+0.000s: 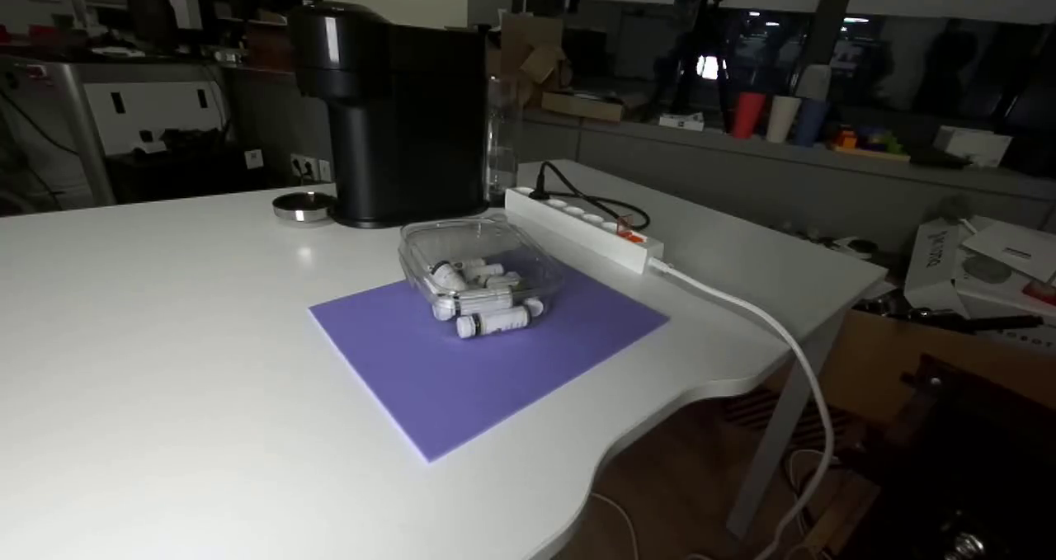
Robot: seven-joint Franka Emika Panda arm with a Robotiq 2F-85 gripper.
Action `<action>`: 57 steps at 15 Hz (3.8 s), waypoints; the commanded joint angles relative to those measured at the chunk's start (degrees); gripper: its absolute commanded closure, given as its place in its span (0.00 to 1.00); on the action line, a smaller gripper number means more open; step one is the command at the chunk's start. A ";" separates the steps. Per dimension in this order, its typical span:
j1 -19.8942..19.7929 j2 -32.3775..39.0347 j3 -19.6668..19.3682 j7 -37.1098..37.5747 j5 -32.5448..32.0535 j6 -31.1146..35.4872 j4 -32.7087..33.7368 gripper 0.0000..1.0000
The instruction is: Turn on the switch on the adapter
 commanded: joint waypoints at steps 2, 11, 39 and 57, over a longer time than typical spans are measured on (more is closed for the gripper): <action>-4.94 7.93 -6.68 -8.97 -6.14 1.73 4.40 0.00; -10.59 18.83 -9.55 -8.71 -12.64 18.97 7.48 0.00; -15.68 55.03 -11.76 -42.34 5.26 8.59 42.44 0.89; -16.49 60.99 -8.53 -40.91 3.49 17.85 40.89 1.00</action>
